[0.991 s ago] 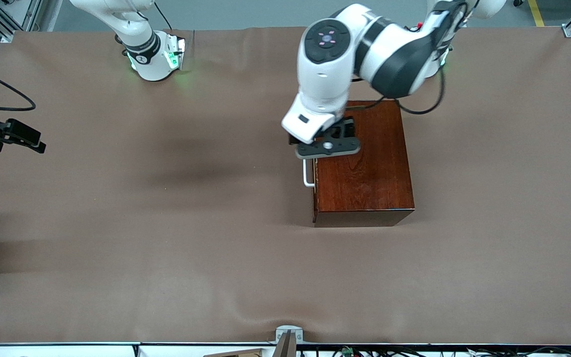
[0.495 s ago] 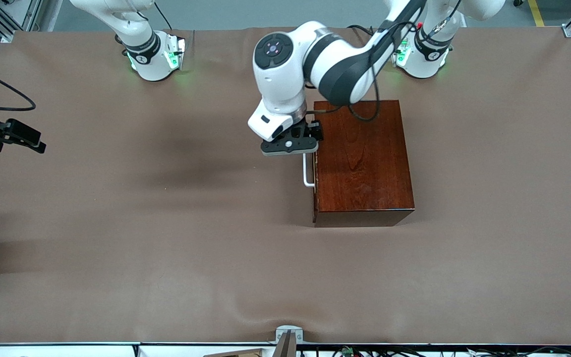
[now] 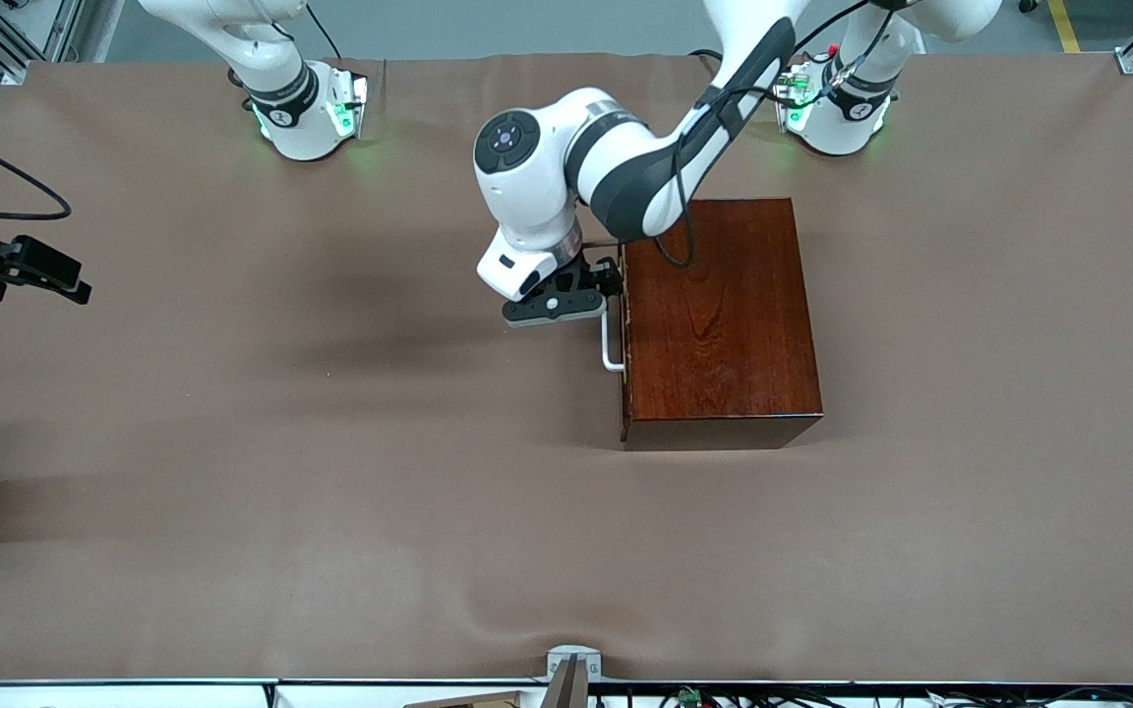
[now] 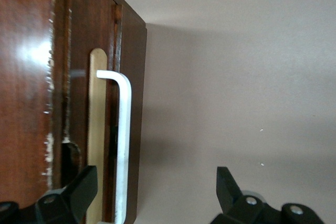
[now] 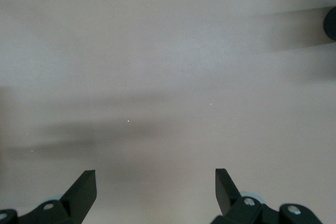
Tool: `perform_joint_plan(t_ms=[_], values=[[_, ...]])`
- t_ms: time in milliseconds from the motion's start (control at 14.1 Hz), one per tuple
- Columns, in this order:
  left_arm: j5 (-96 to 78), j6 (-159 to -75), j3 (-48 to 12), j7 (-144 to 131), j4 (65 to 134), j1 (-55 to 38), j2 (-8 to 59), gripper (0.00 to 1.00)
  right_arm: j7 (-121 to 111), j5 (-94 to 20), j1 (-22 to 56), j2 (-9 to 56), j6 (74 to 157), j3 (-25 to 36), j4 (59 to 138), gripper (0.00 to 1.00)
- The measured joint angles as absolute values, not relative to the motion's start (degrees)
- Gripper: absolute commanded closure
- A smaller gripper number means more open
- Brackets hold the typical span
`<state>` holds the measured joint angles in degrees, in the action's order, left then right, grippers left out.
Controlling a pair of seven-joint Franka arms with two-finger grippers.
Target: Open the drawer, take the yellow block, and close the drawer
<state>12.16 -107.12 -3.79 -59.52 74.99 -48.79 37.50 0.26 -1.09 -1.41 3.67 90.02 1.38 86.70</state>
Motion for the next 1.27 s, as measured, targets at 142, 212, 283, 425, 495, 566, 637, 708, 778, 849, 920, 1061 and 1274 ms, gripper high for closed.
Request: perform_joint_plan(t_ms=[142, 212, 283, 425, 495, 566, 637, 708, 778, 849, 920, 1061, 1274], values=[[12.17, -107.23, -3.00, -60.62, 74.99, -49.64, 38.28, 0.00, 0.26, -1.09, -1.41, 3.67, 90.02, 1.38, 86.70, 0.00], [12.18, -107.23, -2.74, -60.79, 74.99, -49.95, 38.45, 0.00, 0.26, -1.09, -1.41, 3.67, 90.02, 1.38, 86.70, 0.00], [12.18, -107.23, -2.63, -60.80, 74.99, -50.08, 38.54, 0.00, 0.26, -1.09, -1.41, 3.67, 90.02, 1.38, 86.70, 0.00], [12.29, -107.14, -2.50, -60.80, 74.99, -50.10, 38.76, 0.00, 0.26, -1.09, -1.41, 3.67, 90.02, 1.39, 86.70, 0.00], [12.34, -107.01, -2.40, -60.80, 74.99, -50.10, 38.91, 0.00, 0.26, -1.09, -1.41, 3.67, 90.02, 1.39, 86.70, 0.00], [12.35, -106.90, -2.32, -60.80, 74.99, -50.10, 39.08, 0.00, 0.26, -1.09, -1.41, 3.67, 90.02, 1.39, 86.70, 0.00], [12.36, -106.82, -2.26, -60.80, 74.99, -50.10, 39.25, 0.00, 0.26, -1.09, -1.41, 3.67, 90.02, 1.39, 86.70, 0.00], [12.37, -106.74, -2.23, -60.80, 74.99, -50.10, 39.42, 0.00, 0.26, -1.09, -1.41, 3.67, 90.02, 1.39, 86.70, 0.00], [12.38, -106.68, -2.20, -60.80, 74.99, -50.11, 39.60, 0.00, 0.26, -1.09, -1.41, 3.67, 90.02, 1.39, 86.70, 0.00], [12.42, -106.65, -2.15, -60.80, 74.99, -50.10, 39.80, 0.00, 0.26, -1.09, -1.41, 3.67, 90.02, 1.40, 86.70, 0.00], [12.50, -106.64, -2.11, -60.80, 75.00, -50.10, 40.07, 0.00, 0.26, -1.09, -1.41, 3.67, 90.01, 1.41, 86.70, 0.00], [12.64, -106.64, -2.10, -60.80, 75.00, -50.11, 40.62, 0.00, 0.26, -1.09, -1.42, 3.67, 89.98, 1.43, 86.70, 0.00], [12.67, -106.64, -2.04, -60.80, 75.00, -50.10, 41.08, 0.00, 0.25, -1.09, -1.42, 3.67, 90.11, 1.40, 86.70, 0.00]])
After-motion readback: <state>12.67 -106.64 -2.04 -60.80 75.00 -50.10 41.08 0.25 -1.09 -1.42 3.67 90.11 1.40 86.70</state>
